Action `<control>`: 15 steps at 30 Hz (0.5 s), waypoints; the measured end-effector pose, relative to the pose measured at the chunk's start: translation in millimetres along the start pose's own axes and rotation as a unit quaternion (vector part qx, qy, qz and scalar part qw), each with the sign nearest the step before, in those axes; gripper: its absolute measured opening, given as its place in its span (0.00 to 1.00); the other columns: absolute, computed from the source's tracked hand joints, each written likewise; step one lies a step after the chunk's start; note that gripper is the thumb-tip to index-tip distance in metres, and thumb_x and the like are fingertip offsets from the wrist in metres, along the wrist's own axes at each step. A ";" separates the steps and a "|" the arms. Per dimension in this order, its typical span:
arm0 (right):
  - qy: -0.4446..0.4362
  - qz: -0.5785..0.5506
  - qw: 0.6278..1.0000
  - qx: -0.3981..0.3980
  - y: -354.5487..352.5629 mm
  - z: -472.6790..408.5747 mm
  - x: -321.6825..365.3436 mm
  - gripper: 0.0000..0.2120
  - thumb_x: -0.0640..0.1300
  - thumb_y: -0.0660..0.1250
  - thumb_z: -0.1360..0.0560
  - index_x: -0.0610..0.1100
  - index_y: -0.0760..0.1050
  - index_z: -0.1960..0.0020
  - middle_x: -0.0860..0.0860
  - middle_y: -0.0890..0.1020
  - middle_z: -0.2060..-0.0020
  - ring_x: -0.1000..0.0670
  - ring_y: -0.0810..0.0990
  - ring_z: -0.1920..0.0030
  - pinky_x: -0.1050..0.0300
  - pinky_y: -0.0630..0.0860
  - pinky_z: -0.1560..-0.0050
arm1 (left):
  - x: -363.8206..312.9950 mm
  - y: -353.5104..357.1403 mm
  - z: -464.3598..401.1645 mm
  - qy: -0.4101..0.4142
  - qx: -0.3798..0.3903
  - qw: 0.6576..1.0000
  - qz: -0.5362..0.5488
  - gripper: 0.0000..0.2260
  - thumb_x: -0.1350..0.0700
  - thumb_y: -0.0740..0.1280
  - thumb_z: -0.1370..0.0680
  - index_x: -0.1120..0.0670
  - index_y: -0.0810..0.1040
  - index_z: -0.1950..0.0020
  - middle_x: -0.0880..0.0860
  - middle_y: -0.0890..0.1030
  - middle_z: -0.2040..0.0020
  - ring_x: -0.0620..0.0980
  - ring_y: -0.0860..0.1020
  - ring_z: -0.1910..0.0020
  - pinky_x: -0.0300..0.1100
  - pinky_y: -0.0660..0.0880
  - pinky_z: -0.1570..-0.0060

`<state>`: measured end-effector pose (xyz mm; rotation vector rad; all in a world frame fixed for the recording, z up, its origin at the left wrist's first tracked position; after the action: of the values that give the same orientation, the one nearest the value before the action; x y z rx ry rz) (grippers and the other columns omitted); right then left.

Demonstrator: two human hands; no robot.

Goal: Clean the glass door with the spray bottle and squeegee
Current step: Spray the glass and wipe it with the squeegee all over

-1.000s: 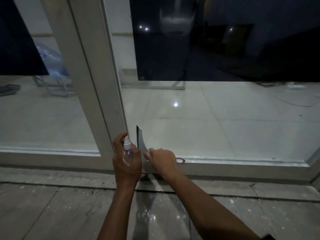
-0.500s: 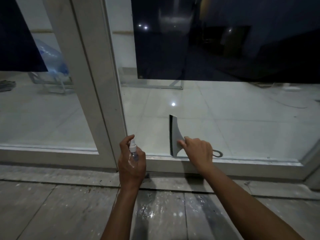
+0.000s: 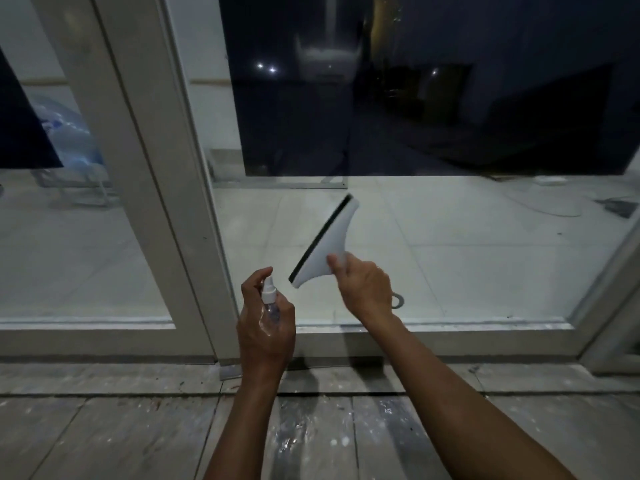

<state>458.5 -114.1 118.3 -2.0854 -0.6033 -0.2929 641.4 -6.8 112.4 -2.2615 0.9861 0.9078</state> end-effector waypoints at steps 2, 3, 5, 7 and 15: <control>0.092 -0.072 0.993 -0.022 -13.5 -0.3 -35.6 0.30 0.69 0.46 0.20 0.47 0.76 0.54 0.49 0.77 0.68 0.46 0.75 0.67 0.54 0.64 0.68 | -9.7 10.9 2.1 0.013 0.006 1.000 0.013 0.17 0.57 0.60 0.21 0.47 0.67 0.32 0.49 0.77 0.54 0.44 0.77 0.63 0.36 0.74 0.64; 0.135 -0.107 0.985 -0.022 -14.9 4.7 -53.4 0.31 0.70 0.46 0.21 0.47 0.75 0.57 0.49 0.78 0.68 0.45 0.77 0.66 0.54 0.66 0.67 | -14.2 15.9 3.8 0.019 0.009 1.000 0.018 0.17 0.58 0.60 0.21 0.48 0.67 0.32 0.49 0.76 0.55 0.44 0.77 0.62 0.32 0.72 0.64; 0.208 -0.178 0.962 0.006 -3.1 25.8 -84.4 0.32 0.71 0.48 0.21 0.45 0.76 0.58 0.49 0.79 0.66 0.45 0.79 0.63 0.53 0.69 0.65 | -20.8 26.4 7.3 0.022 0.013 0.999 0.018 0.17 0.58 0.61 0.21 0.48 0.68 0.33 0.49 0.77 0.56 0.43 0.77 0.63 0.27 0.70 0.64; 0.266 -0.241 0.932 0.055 27.5 58.2 -103.3 0.31 0.70 0.50 0.21 0.46 0.77 0.58 0.48 0.81 0.65 0.47 0.80 0.63 0.53 0.74 0.63 | -25.3 35.0 11.6 0.022 0.020 0.999 0.021 0.17 0.58 0.60 0.21 0.47 0.67 0.33 0.47 0.77 0.59 0.42 0.77 0.64 0.26 0.70 0.65; 0.384 -0.329 0.863 0.028 71.3 108.7 -110.7 0.30 0.64 0.51 0.18 0.41 0.80 0.52 0.47 0.83 0.61 0.46 0.83 0.57 0.55 0.77 0.60 | -32.6 42.5 12.8 0.028 0.021 0.999 0.017 0.17 0.57 0.61 0.21 0.44 0.67 0.33 0.44 0.77 0.59 0.43 0.78 0.65 0.25 0.68 0.66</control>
<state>399.1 -90.3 -40.0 -1.4458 -0.7760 -1.3961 587.0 -10.0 120.7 -2.2529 1.0613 0.8348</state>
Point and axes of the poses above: each hand's wrist, its own z-axis away from the middle knuckle, its own y-axis out of the palm, x = y × z, the point moved 6 cm from there along -z, towards the middle knuckle
